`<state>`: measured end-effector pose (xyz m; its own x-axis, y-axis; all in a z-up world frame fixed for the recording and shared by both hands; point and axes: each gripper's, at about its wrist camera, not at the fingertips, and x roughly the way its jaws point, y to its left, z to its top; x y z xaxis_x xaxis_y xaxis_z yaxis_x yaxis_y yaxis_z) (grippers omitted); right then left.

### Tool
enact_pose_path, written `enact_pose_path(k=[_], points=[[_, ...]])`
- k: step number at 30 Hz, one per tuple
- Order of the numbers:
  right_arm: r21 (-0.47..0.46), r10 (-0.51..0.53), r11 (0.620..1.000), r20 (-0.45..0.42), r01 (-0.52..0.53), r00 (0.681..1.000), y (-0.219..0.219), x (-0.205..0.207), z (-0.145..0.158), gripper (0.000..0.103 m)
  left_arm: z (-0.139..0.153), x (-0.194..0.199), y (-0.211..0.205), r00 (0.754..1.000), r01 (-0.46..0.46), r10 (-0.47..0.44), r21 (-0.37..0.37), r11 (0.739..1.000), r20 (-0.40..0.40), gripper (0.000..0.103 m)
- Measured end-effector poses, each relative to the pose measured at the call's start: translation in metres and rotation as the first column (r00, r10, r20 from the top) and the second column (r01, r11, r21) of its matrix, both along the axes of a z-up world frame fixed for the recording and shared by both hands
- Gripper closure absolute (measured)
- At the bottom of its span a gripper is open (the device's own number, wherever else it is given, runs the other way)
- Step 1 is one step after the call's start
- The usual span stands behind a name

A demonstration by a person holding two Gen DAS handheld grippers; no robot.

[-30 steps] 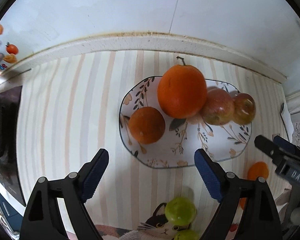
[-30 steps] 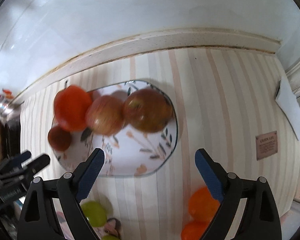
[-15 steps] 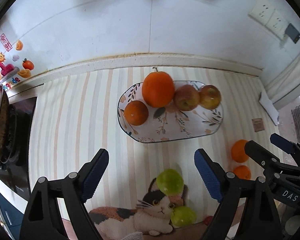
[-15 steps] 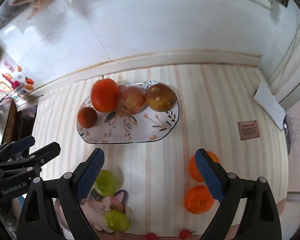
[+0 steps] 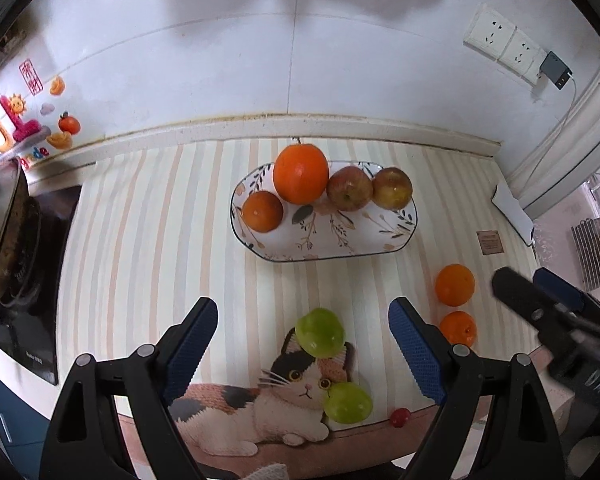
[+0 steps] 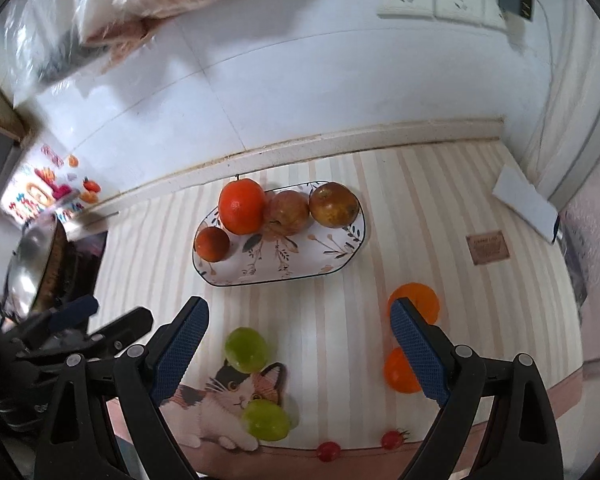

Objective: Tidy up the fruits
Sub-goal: 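Grasp the green apple with the left tool while the right tool grasps an orange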

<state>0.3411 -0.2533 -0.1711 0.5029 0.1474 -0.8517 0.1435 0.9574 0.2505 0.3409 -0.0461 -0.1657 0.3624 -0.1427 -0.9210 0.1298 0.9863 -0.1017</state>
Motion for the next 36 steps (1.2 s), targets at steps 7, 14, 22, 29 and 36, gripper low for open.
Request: enact_pose_path(k=[7,14,22,29,36], points=[[0.075,-0.121,0.988,-0.157,0.134,0.98,-0.054,-0.001,-0.059,0.009,-0.043,0.006,-0.006,0.996,-0.006,0.01,0.052,0.999,-0.089,0.016],[0.065,-0.181,0.975,-0.334,0.215,0.925,-0.088,-0.009,-0.136,0.009,-0.095,0.018,-0.015,0.975,0.001,0.013,0.063,0.998,-0.222,0.016],[0.082,-0.205,0.962,-0.411,0.26,0.888,-0.1,-0.017,-0.188,0.009,-0.139,0.03,-0.026,0.941,0.016,-0.001,0.043,0.999,-0.34,0.016],[0.093,-0.197,0.962,-0.413,0.256,0.889,-0.099,-0.017,-0.196,0.016,-0.171,0.037,-0.038,0.912,0.015,-0.004,0.023,1.0,-0.411,0.021],[0.106,-0.19,0.961,-0.424,0.257,0.886,-0.097,-0.014,-0.201,0.029,-0.182,0.035,-0.048,0.913,0.031,-0.014,0.036,0.999,-0.407,0.047]])
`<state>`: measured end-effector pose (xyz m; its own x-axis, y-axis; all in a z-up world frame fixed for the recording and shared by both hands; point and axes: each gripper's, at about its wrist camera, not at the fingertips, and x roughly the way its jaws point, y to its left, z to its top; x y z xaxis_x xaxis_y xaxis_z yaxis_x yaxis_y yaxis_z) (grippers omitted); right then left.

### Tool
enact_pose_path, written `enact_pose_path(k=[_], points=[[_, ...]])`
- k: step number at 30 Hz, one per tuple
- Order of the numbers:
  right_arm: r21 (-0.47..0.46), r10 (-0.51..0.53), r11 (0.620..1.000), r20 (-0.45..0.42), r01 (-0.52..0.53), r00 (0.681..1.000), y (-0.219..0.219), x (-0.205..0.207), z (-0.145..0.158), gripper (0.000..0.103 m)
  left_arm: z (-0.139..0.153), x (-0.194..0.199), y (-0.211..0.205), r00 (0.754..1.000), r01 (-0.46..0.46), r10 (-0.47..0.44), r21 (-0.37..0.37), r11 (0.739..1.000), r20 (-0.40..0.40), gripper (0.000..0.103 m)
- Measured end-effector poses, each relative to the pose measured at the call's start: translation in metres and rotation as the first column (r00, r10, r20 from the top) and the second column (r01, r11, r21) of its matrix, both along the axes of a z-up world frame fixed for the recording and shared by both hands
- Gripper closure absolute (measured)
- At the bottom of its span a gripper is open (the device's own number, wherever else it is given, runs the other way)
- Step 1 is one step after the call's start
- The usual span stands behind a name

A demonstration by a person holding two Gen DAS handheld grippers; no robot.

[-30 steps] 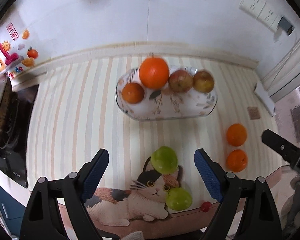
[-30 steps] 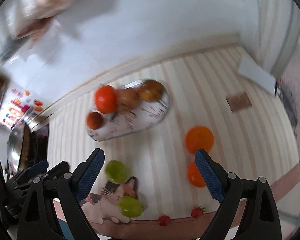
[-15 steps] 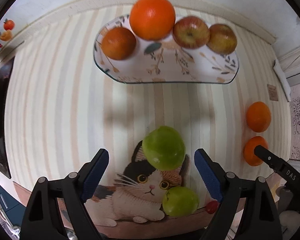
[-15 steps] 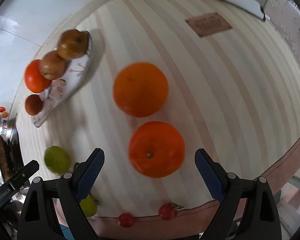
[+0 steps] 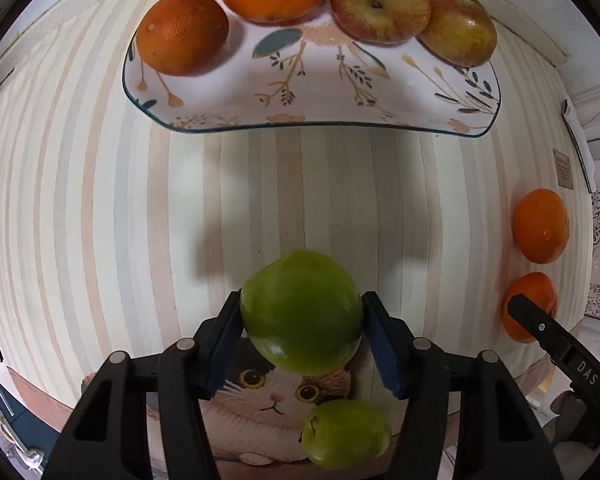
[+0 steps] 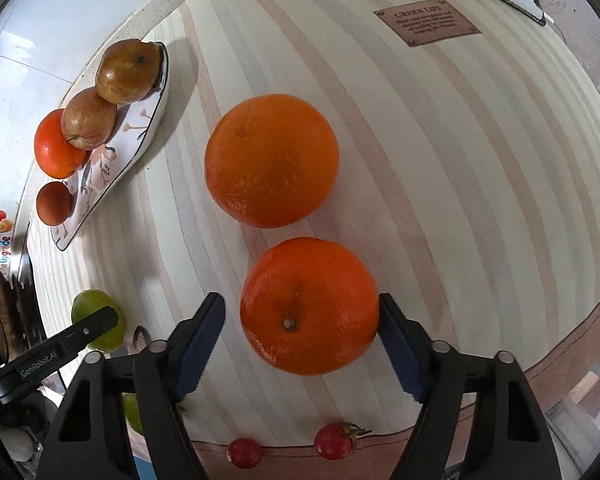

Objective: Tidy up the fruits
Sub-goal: 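Grasp the green apple with the left tool while the right tool grasps an orange, then set the green apple and orange on the plate and open both tools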

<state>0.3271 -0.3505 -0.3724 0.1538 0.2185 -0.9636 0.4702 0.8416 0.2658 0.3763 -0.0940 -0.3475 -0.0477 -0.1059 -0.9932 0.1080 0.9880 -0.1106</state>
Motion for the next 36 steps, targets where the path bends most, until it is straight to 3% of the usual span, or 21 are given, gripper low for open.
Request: enact_pose_path(k=[3,11,18,27,36], points=[[-0.017,0.0,1.0,0.004,0.0,1.0,0.0,0.0,0.002,0.036,0.0,0.001,-0.001,1.0,-0.003,0.003,0.0,1.0,0.006,0.047],[-0.038,0.036,0.999,0.026,-0.035,0.999,0.005,0.002,0.007,0.037,0.005,0.005,-0.006,1.0,0.008,-0.008,0.013,1.0,0.027,0.047],[0.009,0.071,0.997,0.072,-0.072,0.995,0.019,0.01,0.027,0.037,0.042,0.008,-0.014,0.996,0.033,-0.031,-0.018,0.999,0.089,0.047],[0.078,0.132,0.986,0.187,-0.148,0.973,0.058,0.065,0.06,0.037,0.095,0.05,-0.005,0.987,0.01,0.005,-0.091,0.996,0.163,0.047],[0.013,0.195,0.979,0.248,-0.205,0.949,0.081,0.134,0.067,0.037,0.073,0.105,0.004,0.991,-0.022,0.027,-0.039,0.999,0.13,0.047]])
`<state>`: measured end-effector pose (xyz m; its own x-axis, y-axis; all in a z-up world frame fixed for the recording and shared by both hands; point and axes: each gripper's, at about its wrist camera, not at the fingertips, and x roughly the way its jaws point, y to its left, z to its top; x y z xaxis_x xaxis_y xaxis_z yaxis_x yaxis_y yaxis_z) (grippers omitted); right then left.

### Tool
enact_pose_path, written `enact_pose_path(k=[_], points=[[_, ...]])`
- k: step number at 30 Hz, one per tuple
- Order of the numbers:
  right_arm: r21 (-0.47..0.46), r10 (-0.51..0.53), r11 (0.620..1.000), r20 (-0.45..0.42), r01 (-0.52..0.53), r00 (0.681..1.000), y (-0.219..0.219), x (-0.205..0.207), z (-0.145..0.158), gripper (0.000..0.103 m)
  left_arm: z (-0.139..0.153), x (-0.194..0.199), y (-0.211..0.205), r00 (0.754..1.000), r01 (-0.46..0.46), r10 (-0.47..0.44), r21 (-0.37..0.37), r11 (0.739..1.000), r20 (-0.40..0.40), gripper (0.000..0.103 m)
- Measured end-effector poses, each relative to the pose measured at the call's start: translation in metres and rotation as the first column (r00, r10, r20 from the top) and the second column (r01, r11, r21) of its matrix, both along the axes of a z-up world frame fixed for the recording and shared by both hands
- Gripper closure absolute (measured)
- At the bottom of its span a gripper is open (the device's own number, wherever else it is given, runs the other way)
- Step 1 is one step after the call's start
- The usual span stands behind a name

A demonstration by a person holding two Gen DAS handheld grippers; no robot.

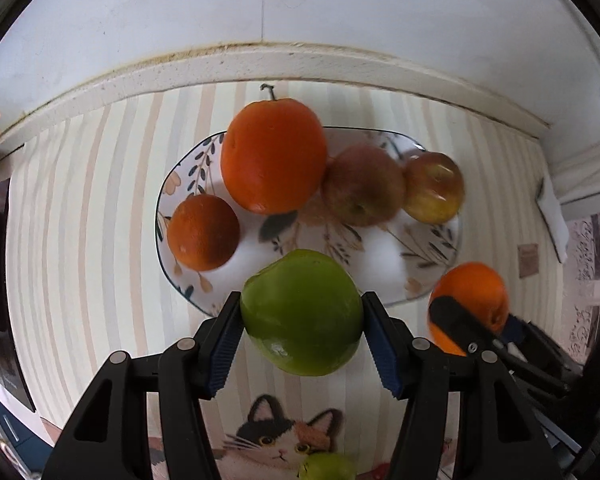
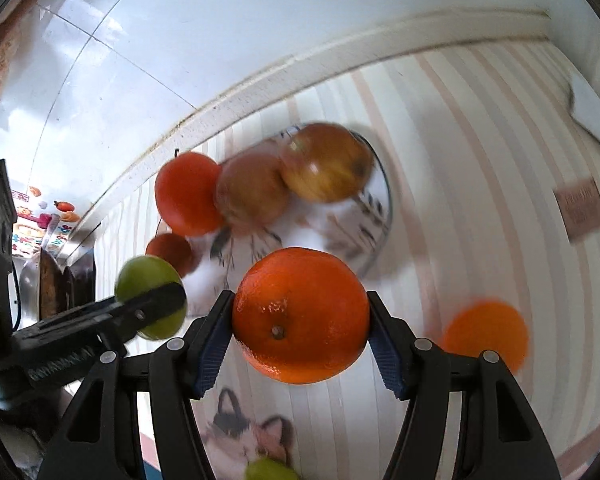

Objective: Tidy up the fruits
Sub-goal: 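Set the green apple and orange on the plate and open both tools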

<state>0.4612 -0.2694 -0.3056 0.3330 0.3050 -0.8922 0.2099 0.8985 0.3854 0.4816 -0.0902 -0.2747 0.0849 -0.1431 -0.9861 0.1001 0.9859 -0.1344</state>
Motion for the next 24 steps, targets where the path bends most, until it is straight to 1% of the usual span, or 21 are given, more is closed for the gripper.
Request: enact_pose_path(k=[6,12,20,22,24], points=[[-0.06,0.026,0.998,-0.023,-0.027,0.999,-0.001,0.031,-0.02,0.037,-0.02,0.018,0.006,0.998,-0.028,0.029,0.002,1.0,-0.052,0.047],[-0.111,0.055,0.992,-0.041,-0.059,0.998,-0.005,0.042,-0.037,0.036,-0.034,0.021,0.006,0.995,-0.034,0.036,0.019,0.999,-0.091,0.047],[-0.131,0.067,0.989,-0.034,-0.071,0.997,-0.005,0.046,-0.033,0.033,-0.053,0.021,0.01,0.987,-0.057,0.063,0.046,0.997,-0.147,0.046],[-0.121,0.059,0.991,-0.039,-0.063,0.998,-0.007,0.046,-0.033,0.033,-0.056,0.019,0.011,0.986,-0.06,0.067,0.05,0.997,-0.152,0.046],[-0.118,0.051,0.991,-0.037,-0.055,0.998,-0.008,0.046,-0.033,0.029,-0.055,0.018,0.014,0.985,-0.074,0.08,0.042,0.996,-0.15,0.046]])
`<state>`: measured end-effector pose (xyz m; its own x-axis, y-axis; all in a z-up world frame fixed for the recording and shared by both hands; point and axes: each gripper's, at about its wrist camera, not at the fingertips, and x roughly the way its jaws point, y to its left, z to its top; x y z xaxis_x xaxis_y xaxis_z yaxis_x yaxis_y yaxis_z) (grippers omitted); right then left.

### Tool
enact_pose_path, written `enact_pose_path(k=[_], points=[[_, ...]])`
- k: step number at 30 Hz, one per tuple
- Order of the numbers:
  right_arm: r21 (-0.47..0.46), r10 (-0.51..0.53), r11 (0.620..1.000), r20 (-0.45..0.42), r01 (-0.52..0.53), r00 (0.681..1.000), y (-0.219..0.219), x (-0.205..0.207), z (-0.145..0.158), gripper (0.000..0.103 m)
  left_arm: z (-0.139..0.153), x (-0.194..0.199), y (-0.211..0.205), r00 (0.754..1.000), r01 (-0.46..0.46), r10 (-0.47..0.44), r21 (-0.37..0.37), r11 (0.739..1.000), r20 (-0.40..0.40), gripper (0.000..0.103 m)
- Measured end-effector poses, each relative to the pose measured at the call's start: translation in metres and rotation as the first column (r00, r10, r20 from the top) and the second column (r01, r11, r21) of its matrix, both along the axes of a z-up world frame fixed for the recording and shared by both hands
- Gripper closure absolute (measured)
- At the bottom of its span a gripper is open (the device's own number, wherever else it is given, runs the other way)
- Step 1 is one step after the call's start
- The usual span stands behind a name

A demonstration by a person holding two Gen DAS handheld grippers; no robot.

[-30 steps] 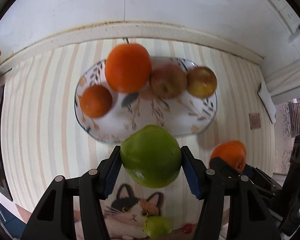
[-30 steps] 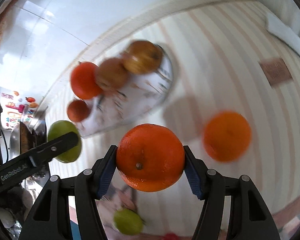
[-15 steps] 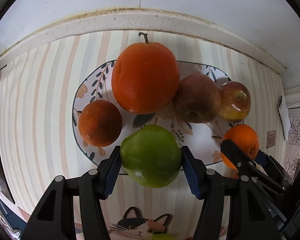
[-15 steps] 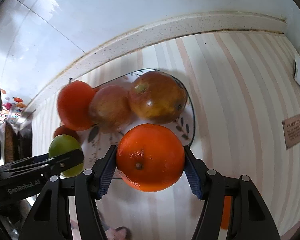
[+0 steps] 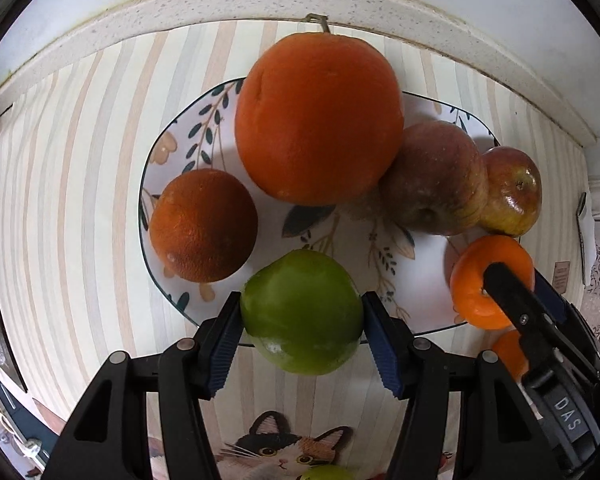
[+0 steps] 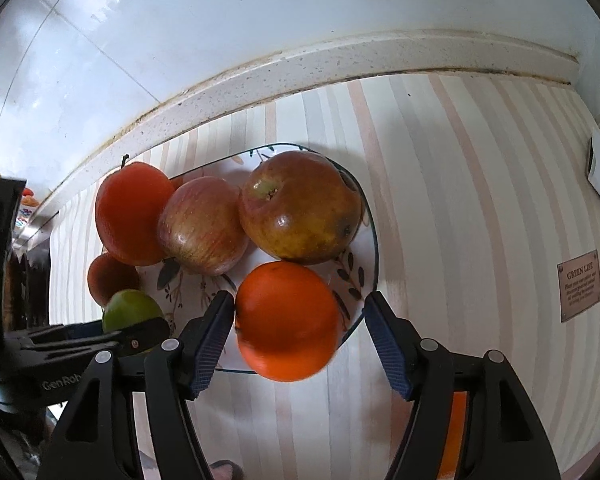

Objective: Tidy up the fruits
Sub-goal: 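Set the green apple and orange on the plate and open both tools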

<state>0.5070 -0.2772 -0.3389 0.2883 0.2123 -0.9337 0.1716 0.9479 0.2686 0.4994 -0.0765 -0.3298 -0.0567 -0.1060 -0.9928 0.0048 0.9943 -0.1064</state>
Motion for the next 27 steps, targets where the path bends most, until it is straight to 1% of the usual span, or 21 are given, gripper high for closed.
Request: enact_pose_path(k=[2,4,6,7,8,13,15,16,20,22,25,27], points=[[0.005,-0.008,1.0,0.003,0.008,1.0,-0.003,-0.003,0.003,0.029,0.004,-0.001,0.003,1.0,-0.011,0.011,-0.017,1.0,0.008,0.044],[0.02,-0.018,1.0,0.004,0.018,1.0,-0.006,-0.004,0.006,0.028,0.008,-0.002,0.006,1.0,-0.016,0.017,-0.029,0.999,0.018,0.043],[0.022,-0.025,0.999,0.013,0.025,1.0,-0.009,-0.006,0.012,0.028,0.016,-0.003,0.009,0.999,-0.019,0.02,-0.043,0.999,0.033,0.038],[0.023,-0.029,0.999,0.016,0.028,0.999,-0.011,-0.007,0.015,0.027,0.021,-0.005,0.01,0.999,-0.017,0.019,-0.042,0.999,0.043,0.033],[0.024,-0.03,0.999,0.016,0.029,0.999,-0.012,-0.009,0.018,0.025,0.025,-0.007,0.01,0.999,-0.017,0.019,-0.04,0.999,0.051,0.03],[-0.014,-0.005,1.0,0.023,0.005,1.0,-0.01,-0.019,0.033,0.02,0.049,-0.018,0.018,0.995,-0.015,0.019,-0.043,0.999,0.098,0.03],[-0.026,0.004,1.0,0.021,-0.004,1.0,-0.009,-0.025,0.037,0.011,0.058,-0.028,0.022,0.993,-0.016,0.021,-0.042,0.999,0.119,0.03],[-0.039,0.009,0.999,0.02,-0.008,1.0,-0.008,-0.028,0.04,0.01,0.061,-0.03,0.021,0.992,-0.015,0.02,-0.042,0.999,0.125,0.03],[-0.075,0.028,0.997,0.038,-0.025,0.999,-0.004,-0.043,0.053,0.008,0.083,-0.051,0.027,0.984,-0.003,0.007,-0.023,1.0,0.176,0.03],[-0.088,0.039,0.996,0.054,-0.034,0.998,0.0,-0.051,0.061,0.008,0.087,-0.055,0.022,0.979,0.001,0.0,-0.004,1.0,0.204,0.03],[-0.111,0.062,0.992,0.084,-0.052,0.995,0.007,-0.066,0.076,0.008,0.103,-0.071,0.023,0.963,0.011,-0.02,0.037,0.999,0.269,0.03],[-0.123,0.068,0.991,0.101,-0.055,0.993,0.01,-0.075,0.085,0.008,0.113,-0.082,0.026,0.954,0.007,-0.02,0.044,0.999,0.3,0.03]])
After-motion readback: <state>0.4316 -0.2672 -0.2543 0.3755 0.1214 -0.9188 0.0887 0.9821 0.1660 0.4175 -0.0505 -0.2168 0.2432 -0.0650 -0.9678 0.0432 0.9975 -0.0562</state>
